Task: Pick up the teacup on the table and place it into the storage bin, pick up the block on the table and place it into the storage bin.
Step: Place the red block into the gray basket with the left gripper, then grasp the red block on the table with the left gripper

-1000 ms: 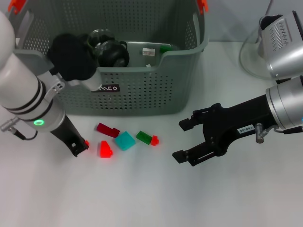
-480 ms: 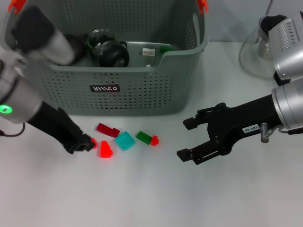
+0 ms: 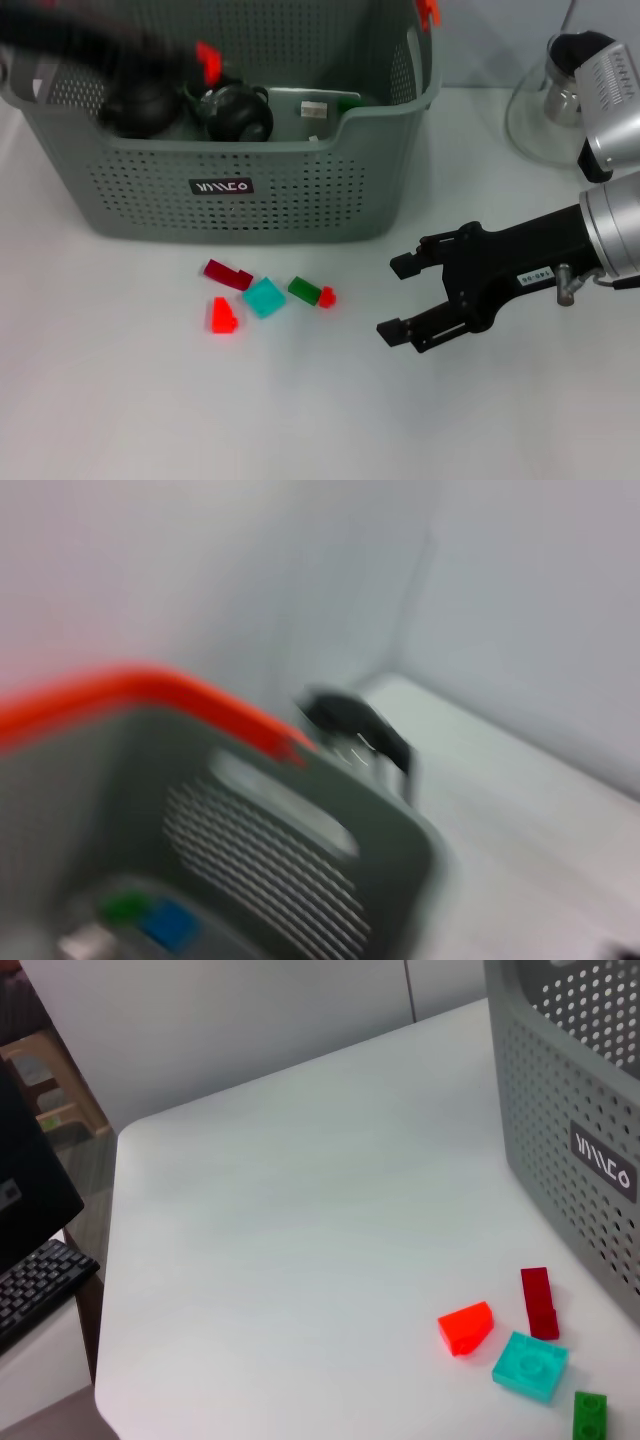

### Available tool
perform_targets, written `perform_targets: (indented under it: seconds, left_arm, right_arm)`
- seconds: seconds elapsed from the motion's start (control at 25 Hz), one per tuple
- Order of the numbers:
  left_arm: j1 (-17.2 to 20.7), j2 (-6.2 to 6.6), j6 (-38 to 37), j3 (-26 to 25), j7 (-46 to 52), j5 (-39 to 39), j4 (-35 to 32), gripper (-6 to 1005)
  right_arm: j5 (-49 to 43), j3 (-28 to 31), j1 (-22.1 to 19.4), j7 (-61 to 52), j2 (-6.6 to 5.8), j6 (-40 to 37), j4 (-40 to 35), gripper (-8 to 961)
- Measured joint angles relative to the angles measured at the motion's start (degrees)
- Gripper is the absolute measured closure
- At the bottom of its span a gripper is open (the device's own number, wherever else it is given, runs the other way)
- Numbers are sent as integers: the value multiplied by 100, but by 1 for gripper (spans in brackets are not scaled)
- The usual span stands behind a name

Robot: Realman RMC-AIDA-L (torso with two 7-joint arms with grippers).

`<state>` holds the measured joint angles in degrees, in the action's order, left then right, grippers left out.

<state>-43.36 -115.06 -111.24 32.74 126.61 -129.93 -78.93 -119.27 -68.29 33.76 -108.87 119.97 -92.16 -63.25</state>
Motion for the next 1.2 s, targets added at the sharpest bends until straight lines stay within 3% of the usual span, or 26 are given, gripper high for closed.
perform_targets:
  seconds: [0.08,0.32,0.56,0.8,0.88,1.04,1.2]
  left_arm:
    - [-142,122,541,12,31,-20,272,865]
    - [-429,294,1909,285,38,-235,1103,859]
    - [-477,165,2808,703,222,-816,1153,852]
    - [-449,155,3288,764,167,-883,1086,582]
    - [-417,164,3214,759,10,-888,917,500]
    - [-214,90,2165,741,-791,-616,250,361]
    - [185,-209,811,767,-1652,-398,-562,291]
  right_arm:
    - [0,0,13,-4,5,-12,0,24]
    - [1,-7,47,-34,9,-26,-1,24]
    - [0,-5,48,-60,9,-34,-3,24]
    - [0,0,28,-27,9,-22,34,25]
    - [-1,2,33,-15,9,2,63,25]
    - [-1,43,91,-7,2,49,170,25]
    - [0,83,120,-5,0,99,232,25]
